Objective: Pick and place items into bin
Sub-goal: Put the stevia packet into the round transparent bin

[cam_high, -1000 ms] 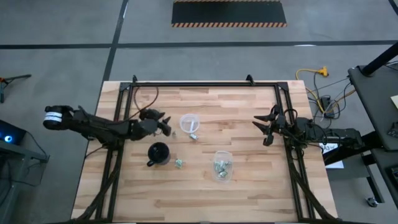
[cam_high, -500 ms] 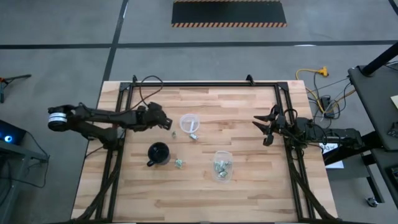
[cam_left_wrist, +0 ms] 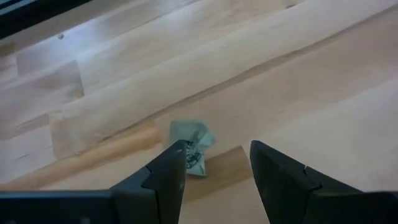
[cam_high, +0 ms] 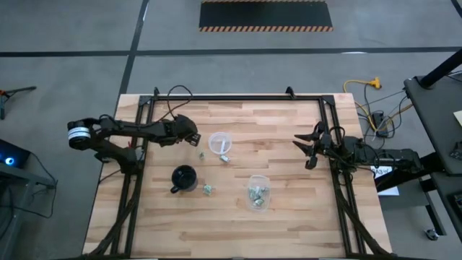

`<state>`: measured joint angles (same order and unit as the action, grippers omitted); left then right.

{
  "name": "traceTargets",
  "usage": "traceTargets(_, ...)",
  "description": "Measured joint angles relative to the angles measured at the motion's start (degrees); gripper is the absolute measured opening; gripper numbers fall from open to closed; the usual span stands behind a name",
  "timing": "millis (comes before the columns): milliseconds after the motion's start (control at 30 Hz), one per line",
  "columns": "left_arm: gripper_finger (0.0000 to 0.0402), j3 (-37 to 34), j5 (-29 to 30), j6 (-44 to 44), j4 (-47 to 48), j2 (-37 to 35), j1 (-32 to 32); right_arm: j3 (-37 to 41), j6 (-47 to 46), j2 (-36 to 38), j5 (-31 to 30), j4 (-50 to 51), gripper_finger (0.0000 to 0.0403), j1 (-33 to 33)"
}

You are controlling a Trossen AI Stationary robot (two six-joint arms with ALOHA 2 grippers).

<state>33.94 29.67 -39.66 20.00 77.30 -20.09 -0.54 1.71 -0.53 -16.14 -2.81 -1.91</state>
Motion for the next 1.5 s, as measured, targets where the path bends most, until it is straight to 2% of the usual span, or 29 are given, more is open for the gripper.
traceTargets(333,0.0162,-0.2,2.4,1.1,-0.2,6.0,-2.1,0.0,0.3,0.0,0.0,0.0,0.0101,0.0)
traceTargets(600,0.0161,0.2,3.8,2.9,-5.0,11.2,-3.4,0.0,0.9,0.0,0.0,0.0,0.0103,0.0)
traceTargets(700,0.0139,0.2,3.5,3.0,-5.3,11.7,-3.4,0.0,0.9,0.0,0.0,0.0,0.0098,0.0)
traceTargets(767,0.0106,0.0,2.9,3.3,-5.3,11.4,-3.4,0.0,0.9,0.0,0.0,0.0,0.0095,0.0)
traceTargets(867,0.0033,-0.1,1.7,4.7,-5.5,10.5,-3.4,0.0,0.9,0.0,0.0,0.0,0.0093,0.0)
traceTargets(933,0.0012,-0.2,1.3,5.2,-4.9,9.4,-3.4,0.0,0.9,0.0,0.0,0.0,0.0094,0.0)
traceTargets(1200,0.0002,-0.7,-1.1,6.8,-4.2,1.4,-0.9,0.0,0.9,0.0,0.0,0.0,0.01,0.0)
traceTargets(1500,0.0001,-0.8,-1.1,9.1,-5.0,-10.5,5.4,0.0,0.9,0.0,0.0,0.0,0.0089,0.0)
